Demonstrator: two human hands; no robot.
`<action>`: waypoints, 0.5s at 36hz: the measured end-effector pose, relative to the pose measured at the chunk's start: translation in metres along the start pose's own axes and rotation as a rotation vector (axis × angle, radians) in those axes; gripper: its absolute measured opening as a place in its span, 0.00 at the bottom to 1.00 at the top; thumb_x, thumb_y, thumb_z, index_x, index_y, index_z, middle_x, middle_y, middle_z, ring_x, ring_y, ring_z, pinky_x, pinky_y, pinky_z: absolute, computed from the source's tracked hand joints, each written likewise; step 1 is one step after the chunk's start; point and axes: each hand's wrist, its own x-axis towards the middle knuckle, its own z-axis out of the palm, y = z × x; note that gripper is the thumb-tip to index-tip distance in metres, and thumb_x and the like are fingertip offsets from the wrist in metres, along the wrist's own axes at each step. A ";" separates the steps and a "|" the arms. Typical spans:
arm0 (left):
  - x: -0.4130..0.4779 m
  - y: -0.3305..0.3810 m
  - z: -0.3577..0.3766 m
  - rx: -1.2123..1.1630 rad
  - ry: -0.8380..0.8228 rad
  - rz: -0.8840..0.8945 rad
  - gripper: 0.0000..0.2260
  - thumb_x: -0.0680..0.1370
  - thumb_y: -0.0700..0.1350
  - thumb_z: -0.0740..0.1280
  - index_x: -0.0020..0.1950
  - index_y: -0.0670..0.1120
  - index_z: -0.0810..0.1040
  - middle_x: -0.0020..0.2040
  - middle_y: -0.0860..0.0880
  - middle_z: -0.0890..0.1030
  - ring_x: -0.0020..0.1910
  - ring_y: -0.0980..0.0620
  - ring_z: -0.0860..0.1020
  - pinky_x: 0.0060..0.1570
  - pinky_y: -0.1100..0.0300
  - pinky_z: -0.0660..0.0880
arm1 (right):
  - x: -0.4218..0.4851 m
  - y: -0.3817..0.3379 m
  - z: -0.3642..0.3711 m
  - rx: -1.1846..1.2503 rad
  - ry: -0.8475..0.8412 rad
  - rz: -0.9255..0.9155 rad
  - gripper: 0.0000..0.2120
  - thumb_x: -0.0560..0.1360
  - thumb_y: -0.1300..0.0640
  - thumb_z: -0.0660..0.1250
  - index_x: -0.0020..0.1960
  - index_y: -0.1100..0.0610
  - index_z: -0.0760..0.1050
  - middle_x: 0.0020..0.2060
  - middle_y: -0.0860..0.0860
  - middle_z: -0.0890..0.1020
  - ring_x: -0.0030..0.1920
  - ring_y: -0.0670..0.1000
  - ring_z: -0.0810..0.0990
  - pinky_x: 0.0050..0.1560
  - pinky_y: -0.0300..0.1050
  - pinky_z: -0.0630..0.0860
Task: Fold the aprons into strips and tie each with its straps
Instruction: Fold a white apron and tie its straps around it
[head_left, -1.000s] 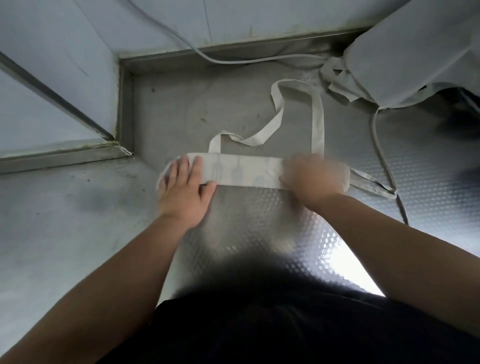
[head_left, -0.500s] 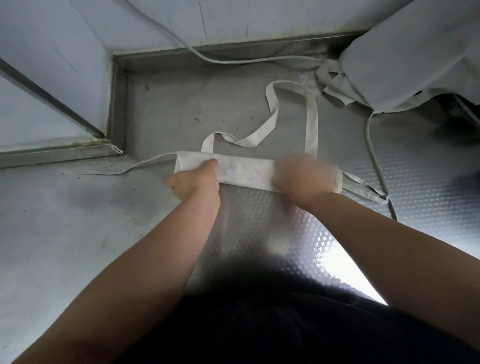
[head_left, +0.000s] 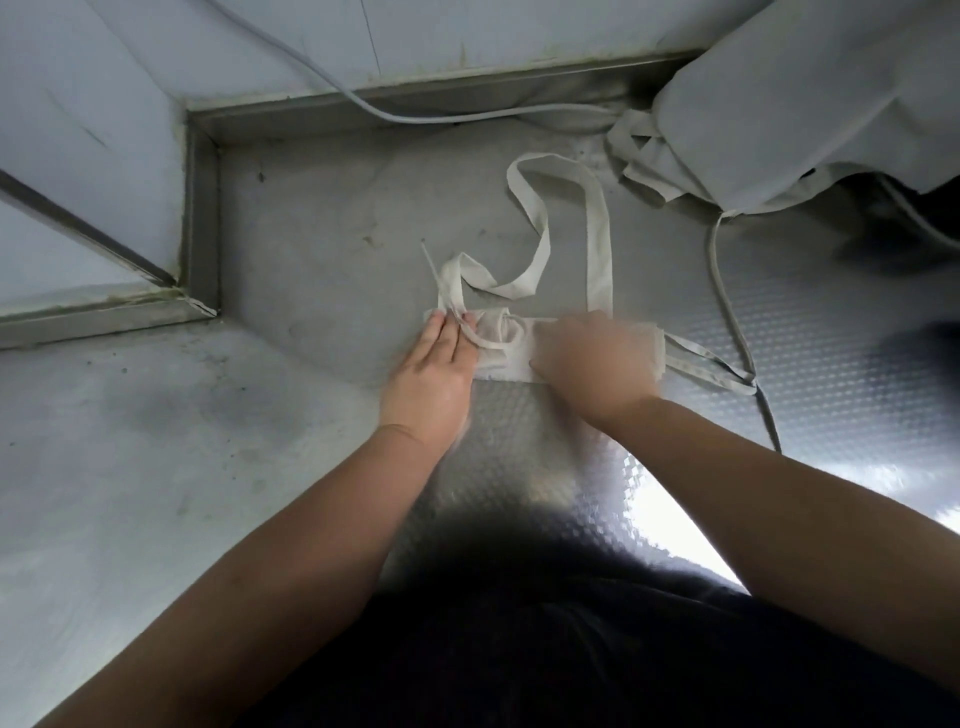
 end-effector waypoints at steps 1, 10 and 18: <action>0.002 -0.003 0.001 0.034 -0.025 0.017 0.20 0.70 0.38 0.54 0.55 0.35 0.80 0.52 0.38 0.83 0.55 0.41 0.81 0.52 0.51 0.77 | -0.003 0.002 0.002 0.029 0.090 0.037 0.21 0.77 0.44 0.62 0.65 0.53 0.70 0.60 0.56 0.72 0.62 0.59 0.68 0.61 0.50 0.61; 0.008 -0.005 -0.007 -0.003 -0.112 0.037 0.22 0.68 0.35 0.53 0.54 0.34 0.81 0.50 0.37 0.83 0.51 0.37 0.81 0.48 0.47 0.77 | -0.018 0.000 -0.007 1.041 0.132 1.001 0.24 0.71 0.43 0.68 0.54 0.63 0.73 0.44 0.55 0.81 0.44 0.58 0.82 0.40 0.48 0.78; 0.005 -0.008 -0.008 -0.178 -0.140 -0.078 0.25 0.76 0.30 0.57 0.73 0.41 0.64 0.73 0.44 0.66 0.75 0.46 0.60 0.66 0.66 0.50 | -0.003 -0.016 -0.006 1.582 0.247 1.088 0.22 0.71 0.47 0.72 0.55 0.61 0.70 0.37 0.49 0.71 0.38 0.48 0.73 0.48 0.42 0.76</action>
